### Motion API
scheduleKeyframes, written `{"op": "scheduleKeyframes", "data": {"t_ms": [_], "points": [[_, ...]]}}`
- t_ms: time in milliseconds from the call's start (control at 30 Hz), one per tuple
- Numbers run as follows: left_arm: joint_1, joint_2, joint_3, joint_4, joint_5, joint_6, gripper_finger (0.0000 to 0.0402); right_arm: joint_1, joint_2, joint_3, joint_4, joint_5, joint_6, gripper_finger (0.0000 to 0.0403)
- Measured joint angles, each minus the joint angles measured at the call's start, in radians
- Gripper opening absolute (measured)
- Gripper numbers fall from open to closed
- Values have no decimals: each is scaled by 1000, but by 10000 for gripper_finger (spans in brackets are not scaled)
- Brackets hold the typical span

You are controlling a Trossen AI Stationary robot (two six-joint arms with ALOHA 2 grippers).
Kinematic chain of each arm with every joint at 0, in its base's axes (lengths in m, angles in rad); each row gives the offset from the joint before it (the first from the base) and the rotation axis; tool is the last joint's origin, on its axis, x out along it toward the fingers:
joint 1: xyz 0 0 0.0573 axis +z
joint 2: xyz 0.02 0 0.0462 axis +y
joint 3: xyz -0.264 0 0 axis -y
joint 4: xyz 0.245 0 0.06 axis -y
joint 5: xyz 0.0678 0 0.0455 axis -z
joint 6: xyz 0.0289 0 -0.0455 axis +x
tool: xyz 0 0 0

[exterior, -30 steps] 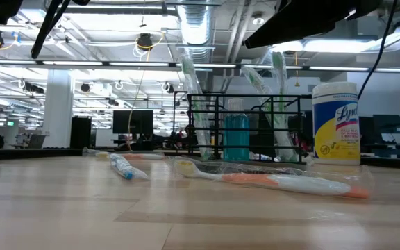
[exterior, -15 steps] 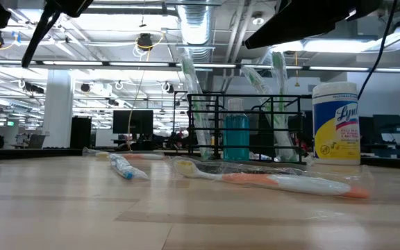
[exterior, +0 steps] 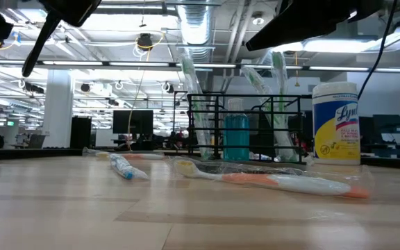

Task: Pick & Place toothbrushing station
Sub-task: Put the blue mouthwash into the wire organizer

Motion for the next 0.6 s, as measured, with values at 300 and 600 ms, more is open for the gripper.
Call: {"op": "scheduleKeyframes", "data": {"t_ms": [300,600], "points": [[0,0,-53,67,15,-1,199,0,0,0,0,0,-2,103],[0,0,-53,87,24,-1,199,0,0,0,0,0,-2,103]]}}
